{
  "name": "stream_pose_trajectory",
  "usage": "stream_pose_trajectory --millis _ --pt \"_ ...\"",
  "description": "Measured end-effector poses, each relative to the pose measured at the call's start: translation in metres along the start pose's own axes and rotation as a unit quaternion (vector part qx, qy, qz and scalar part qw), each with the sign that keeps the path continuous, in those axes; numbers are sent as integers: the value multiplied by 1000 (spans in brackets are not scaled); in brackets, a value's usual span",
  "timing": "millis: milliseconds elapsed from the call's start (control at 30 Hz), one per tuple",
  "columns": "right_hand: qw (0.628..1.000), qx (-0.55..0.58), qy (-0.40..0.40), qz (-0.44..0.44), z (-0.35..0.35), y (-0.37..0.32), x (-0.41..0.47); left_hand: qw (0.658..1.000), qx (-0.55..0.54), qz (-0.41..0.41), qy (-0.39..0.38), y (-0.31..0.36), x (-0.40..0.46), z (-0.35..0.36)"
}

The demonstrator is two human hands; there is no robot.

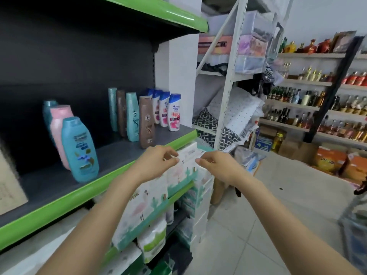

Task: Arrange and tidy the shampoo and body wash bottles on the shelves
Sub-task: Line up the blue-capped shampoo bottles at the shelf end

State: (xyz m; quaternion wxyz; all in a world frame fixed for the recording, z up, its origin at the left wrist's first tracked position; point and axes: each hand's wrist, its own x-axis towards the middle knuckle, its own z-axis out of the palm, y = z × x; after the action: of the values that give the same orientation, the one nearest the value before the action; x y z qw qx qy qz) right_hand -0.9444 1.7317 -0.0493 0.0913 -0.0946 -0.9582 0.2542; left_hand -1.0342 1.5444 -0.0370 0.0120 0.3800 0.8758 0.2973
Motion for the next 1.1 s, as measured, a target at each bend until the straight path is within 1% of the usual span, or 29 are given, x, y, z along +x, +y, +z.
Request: stream_pose_trajectory --millis 167,300,433,533,667,833,900,1000,1100 --pt "998 -3 -13 -60 -21 32 82 999 6 -33 37 4 69 8" --pt "993 -9 -28 -113 -40 55 148 993 -8 -73 93 8 118 12" --pt "988 26 -30 -150 -51 74 201 985 21 -107 131 8 160 22" --pt "983 39 -23 -176 -48 83 237 982 27 -111 150 4 185 31" --pt "978 74 -14 -195 -42 83 283 972 44 -110 201 -6 216 36" --pt "975 122 24 -184 -30 80 327 952 2 -133 276 -24 252 35" --pt "970 167 5 -178 -29 78 339 944 -23 -144 295 -30 263 37" --pt "953 246 -40 -170 -29 76 353 938 -40 -167 300 -38 275 38" --pt "936 286 -77 -188 -29 77 364 935 -48 -187 299 -45 282 36"
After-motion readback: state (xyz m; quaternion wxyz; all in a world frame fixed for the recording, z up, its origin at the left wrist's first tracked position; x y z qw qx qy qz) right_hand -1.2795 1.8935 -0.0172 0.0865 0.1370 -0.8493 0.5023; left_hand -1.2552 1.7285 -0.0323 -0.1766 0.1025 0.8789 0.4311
